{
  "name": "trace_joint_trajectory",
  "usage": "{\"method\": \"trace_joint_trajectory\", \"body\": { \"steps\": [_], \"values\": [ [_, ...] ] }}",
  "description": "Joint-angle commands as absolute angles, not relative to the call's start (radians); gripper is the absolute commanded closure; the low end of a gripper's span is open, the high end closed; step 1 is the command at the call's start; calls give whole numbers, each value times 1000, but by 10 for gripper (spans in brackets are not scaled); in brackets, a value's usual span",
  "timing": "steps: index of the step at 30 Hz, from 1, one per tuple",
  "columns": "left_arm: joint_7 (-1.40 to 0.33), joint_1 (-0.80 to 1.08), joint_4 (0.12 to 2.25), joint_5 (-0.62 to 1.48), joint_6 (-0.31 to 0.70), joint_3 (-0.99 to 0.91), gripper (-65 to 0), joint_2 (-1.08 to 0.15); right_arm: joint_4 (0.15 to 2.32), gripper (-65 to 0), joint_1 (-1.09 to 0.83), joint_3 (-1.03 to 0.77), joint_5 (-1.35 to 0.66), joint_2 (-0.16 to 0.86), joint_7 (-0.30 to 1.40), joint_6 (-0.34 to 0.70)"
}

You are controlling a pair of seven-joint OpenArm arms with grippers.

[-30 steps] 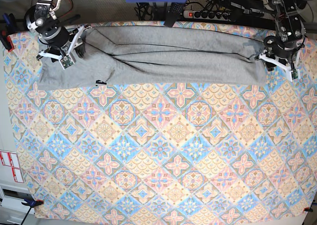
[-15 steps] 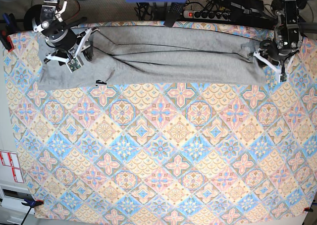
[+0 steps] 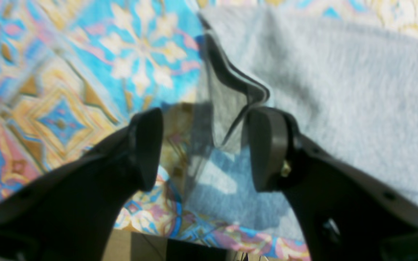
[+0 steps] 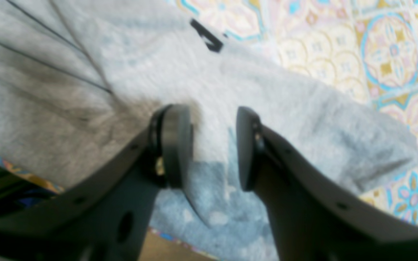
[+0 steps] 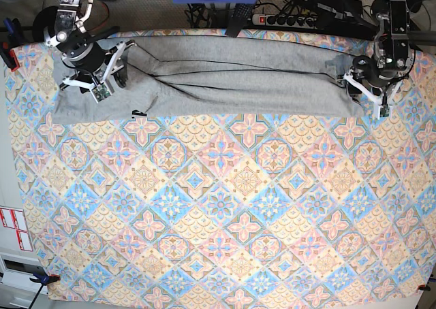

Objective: Fold the T-shirt properly
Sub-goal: 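Hold the shirt end with the right gripper, lift the other end with left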

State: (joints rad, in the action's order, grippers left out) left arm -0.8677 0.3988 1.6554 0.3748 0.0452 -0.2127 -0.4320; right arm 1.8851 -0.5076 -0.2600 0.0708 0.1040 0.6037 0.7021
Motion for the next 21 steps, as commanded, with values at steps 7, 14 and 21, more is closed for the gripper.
{"method": "trace_joint_trajectory", "body": {
  "steps": [7, 14, 21],
  "values": [
    [-852, 392, 1670, 374, 41, -214, -385, -463, 1903, -203, -507, -263, 56, 113, 585, 698],
    [-851, 332, 1577, 374, 41, -173, -385, -466, 1903, -203, -499, -262, 56, 113, 587, 698],
    [-849, 323, 1567, 374, 41, -130, -385, -460, 1903, -203, -493, -251, 56, 113, 588, 698]
  ]
}}
